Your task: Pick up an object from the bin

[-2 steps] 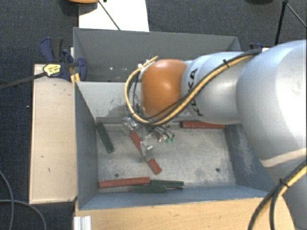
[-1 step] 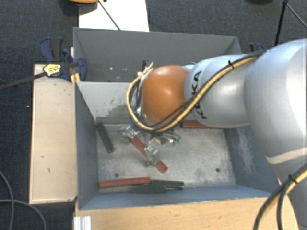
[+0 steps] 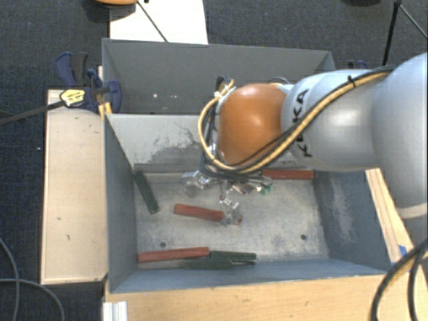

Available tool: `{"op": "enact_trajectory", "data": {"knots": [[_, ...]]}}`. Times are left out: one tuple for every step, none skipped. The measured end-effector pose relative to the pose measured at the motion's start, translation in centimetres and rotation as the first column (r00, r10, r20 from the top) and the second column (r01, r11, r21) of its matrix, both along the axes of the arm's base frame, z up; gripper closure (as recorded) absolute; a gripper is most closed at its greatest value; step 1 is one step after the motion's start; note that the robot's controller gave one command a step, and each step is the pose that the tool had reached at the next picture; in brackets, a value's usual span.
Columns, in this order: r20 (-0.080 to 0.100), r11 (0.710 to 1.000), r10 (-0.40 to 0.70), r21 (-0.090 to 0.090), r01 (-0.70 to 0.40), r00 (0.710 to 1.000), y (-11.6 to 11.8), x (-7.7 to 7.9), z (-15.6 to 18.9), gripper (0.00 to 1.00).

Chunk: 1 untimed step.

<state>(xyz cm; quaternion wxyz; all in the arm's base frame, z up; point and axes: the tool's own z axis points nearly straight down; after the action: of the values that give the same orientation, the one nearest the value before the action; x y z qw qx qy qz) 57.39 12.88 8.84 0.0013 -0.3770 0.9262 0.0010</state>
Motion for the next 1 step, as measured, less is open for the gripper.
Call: {"op": "enact_trajectory", "data": {"knots": [[0.002, 0.999, 0.045, -0.001, -0.045, 0.999, -1.09, 0.22, 0.46, 0.0]]}}
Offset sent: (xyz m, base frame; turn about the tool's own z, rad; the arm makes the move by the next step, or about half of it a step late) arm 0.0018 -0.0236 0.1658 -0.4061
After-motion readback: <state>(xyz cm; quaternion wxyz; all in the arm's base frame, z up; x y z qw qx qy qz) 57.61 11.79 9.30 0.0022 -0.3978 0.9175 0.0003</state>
